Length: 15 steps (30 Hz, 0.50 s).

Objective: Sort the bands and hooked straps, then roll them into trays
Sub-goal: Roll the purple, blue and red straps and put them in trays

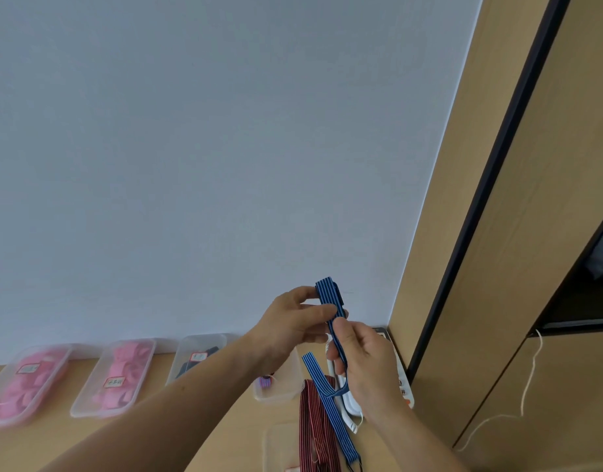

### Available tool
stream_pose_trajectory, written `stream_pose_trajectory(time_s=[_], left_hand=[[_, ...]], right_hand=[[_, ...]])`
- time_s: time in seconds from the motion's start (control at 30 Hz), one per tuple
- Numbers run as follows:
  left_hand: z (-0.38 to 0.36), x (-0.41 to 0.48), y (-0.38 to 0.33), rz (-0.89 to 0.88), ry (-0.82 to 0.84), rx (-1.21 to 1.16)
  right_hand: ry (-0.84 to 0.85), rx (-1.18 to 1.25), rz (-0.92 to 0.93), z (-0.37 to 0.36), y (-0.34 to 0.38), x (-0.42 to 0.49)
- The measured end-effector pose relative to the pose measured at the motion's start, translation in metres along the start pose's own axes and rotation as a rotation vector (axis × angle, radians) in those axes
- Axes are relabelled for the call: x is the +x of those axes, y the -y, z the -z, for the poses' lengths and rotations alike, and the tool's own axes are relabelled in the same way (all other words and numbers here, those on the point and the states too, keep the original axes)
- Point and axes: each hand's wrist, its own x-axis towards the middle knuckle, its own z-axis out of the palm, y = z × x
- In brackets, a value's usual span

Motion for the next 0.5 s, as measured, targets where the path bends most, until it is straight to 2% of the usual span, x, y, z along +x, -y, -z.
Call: stream_pose_trajectory(time_s=[0.1, 0.23, 0.33, 0.5], left_hand=[[0.004, 0.0, -0.002, -0.057, -0.032, 0.033], [0.007, 0.002, 0.001, -0.216, -0.074, 0.315], [0.014, 0.006, 0.006, -0.316, -0.202, 0.521], [0.018, 0.003, 0.025, -0.663, -0.207, 0.954]], right_hand=[[0.006, -0.028, -0.029, 0.0, -0.002, 0.002], [-0.008, -0.021, -0.094, -0.001, -0.004, 0.002], [0.013, -0.03, -0.088, -0.004, -0.002, 0.002], [0.013, 0.07, -0.158, -0.007, 0.003, 0.001]])
